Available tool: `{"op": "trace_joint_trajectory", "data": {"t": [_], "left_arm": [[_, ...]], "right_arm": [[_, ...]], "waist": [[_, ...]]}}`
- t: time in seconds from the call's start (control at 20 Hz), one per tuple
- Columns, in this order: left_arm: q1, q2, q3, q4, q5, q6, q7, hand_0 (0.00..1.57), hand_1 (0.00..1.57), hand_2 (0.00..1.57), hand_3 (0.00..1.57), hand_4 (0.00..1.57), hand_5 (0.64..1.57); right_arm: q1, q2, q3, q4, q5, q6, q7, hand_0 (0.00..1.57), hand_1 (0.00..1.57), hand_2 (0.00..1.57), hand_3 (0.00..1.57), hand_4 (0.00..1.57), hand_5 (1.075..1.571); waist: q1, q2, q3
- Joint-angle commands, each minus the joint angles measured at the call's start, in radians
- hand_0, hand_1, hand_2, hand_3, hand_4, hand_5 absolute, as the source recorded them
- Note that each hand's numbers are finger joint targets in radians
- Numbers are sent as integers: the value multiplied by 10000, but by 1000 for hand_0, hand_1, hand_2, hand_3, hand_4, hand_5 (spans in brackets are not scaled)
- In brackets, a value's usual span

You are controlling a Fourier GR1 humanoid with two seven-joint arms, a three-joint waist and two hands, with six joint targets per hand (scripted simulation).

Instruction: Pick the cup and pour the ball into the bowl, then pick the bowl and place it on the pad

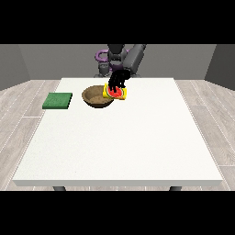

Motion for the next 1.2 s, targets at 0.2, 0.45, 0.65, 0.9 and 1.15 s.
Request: {"op": "trace_joint_trajectory", "data": {"t": [0.2,0.45,0.65,0.9,1.15], "left_arm": [[-1121,-235,-2695,1344,-3235,-1604,2090,1494,1494,1571,1571,963,1525],[-855,-1314,-3670,441,-4241,-3024,3216,1500,1500,1571,1571,1045,1509],[-513,-1326,-3659,-629,-4367,-3996,3304,1499,1499,1571,1571,1059,1507],[468,-909,-1182,-1330,-1638,-1911,2006,1271,1271,1533,1477,960,1490],[912,253,1083,-2449,1033,-932,502,1186,1186,1571,1571,736,1570]], "right_arm": [[430,-69,-118,976,-127,465,-205,0,0,0,0,375,1566],[435,345,19,1677,484,126,-901,0,0,0,0,379,1566],[157,-134,-609,2033,-47,469,-803,0,0,0,0,378,1564],[630,-105,-650,1473,-58,217,-434,0,0,0,0,360,1564],[1028,25,-515,1047,197,17,-422,0,0,0,0,364,1564]], "waist": [[238,-954,9],[608,-1102,-15],[723,-1094,-21],[1182,-1327,-50],[1483,-1260,-92]]}}
